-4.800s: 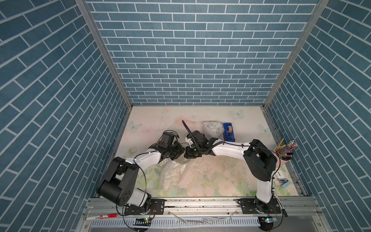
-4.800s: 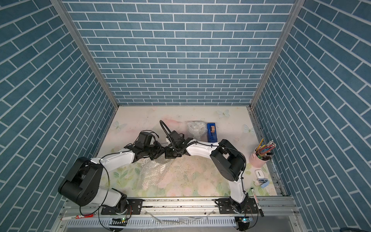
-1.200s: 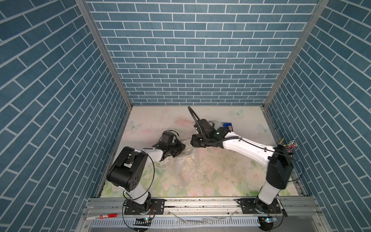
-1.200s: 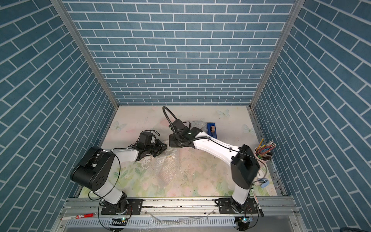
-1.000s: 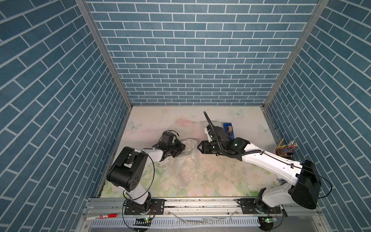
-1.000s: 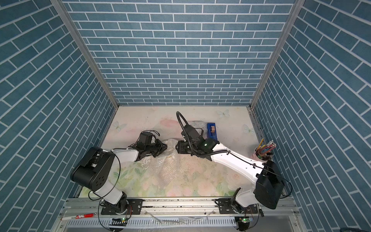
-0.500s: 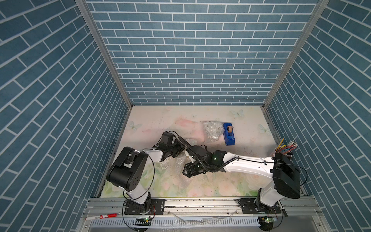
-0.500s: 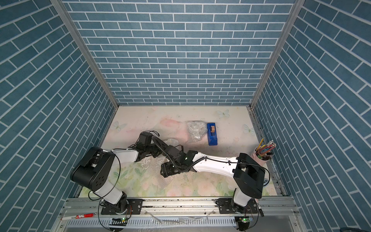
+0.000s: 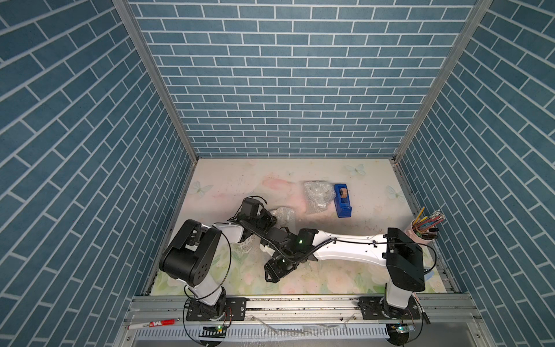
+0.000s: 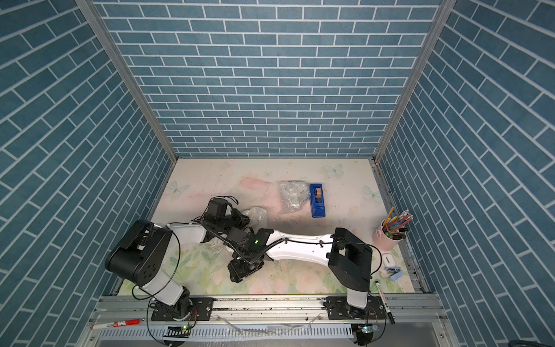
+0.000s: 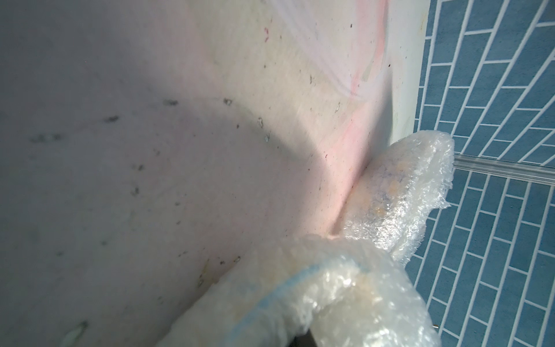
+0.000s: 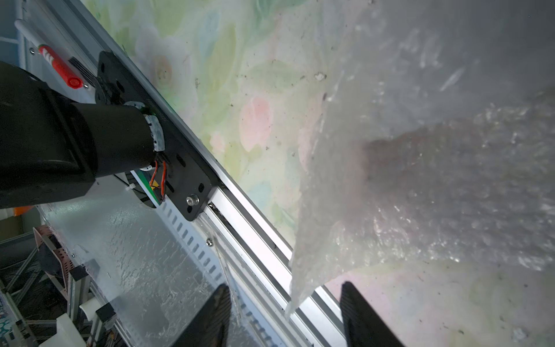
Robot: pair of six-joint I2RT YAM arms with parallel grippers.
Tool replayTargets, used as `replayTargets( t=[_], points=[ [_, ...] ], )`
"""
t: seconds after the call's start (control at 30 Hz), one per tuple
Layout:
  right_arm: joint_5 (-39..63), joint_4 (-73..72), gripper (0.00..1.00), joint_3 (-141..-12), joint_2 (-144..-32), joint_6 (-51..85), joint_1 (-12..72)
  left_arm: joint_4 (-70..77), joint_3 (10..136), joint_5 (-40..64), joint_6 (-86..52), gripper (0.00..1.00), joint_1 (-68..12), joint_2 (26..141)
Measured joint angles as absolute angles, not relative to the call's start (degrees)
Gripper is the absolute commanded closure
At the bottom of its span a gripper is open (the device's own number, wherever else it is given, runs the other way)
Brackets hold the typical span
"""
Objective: Wrap bowls in bubble wrap
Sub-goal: Wrap the bowl in bubble wrap.
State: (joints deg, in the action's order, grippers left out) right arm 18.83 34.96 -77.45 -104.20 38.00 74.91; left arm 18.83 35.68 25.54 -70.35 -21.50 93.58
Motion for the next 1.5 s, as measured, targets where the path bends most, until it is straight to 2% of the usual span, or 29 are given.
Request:
replayTargets(
  t=[0.03,0.07,0.1,0.2,0.33,0.47,0.57,0.67,0.8,1.07,1.1,1.17,1.23,1.3,1.5],
  points=[
    [19.07,35.92,0.63,-78.19,-104.77,38.06,74.83,18.83,35.68,25.52,-70.35,0.83,-21.5,93.58],
    [19.2,36.42,0.65,-78.63,-105.12,37.74,74.74,18.81,35.68,25.54,-70.35,0.83,-21.5,93.58],
    [19.38,37.08,0.64,-79.09,-105.58,38.15,74.54,18.81,35.68,25.52,-70.35,0.83,-21.5,93.58],
    [19.27,39.59,0.53,-79.96,-106.56,38.57,74.24,18.81,35.68,25.52,-70.35,0.83,-21.5,93.58],
    [17.65,42.19,0.5,-80.55,-107.04,38.52,73.89,18.81,35.68,25.39,-70.35,0.83,-21.5,93.58],
    [15.53,39.31,0.43,-73.01,-101.95,39.86,70.08,18.79,35.68,25.36,-70.35,0.83,-21.5,93.58],
    [14.33,37.26,0.43,-66.48,-97.3,41.91,65.17,18.76,35.68,25.39,-70.35,0.83,-21.5,93.58],
    [14.37,33.78,0.44,-64.05,-97.84,43.94,62.26,18.76,35.68,25.39,-70.35,0.83,-21.5,93.58],
    [15.42,29.32,0.42,-63.88,-102.3,45.78,62.87,18.79,35.68,25.39,-70.35,0.83,-21.5,93.58],
    [20.64,25.17,0.46,-67.81,-107.9,46.72,63.33,18.92,35.68,24.86,-70.35,0.83,-21.28,93.67],
    [21.23,24.56,0.47,-68.05,-108.25,46.72,63.4,18.92,35.68,24.69,-70.39,0.83,-21.12,93.73],
    [22.04,23.73,0.58,-68.12,-108.6,46.63,63.51,18.94,35.68,24.51,-70.5,0.83,-21.04,93.78],
    [22.52,23.4,0.83,-68.07,-108.88,46.5,63.61,18.96,35.68,24.49,-70.61,0.83,-21.02,93.82],
    [22.31,23.59,1.0,-68.03,-108.92,47.07,63.64,19.0,35.68,24.53,-70.74,0.83,-21.02,93.89],
    [19.9,23.9,1.0,-65.04,-103.04,47.57,60.45,19.0,35.68,24.58,-70.76,0.83,-21.06,93.93]
  ],
)
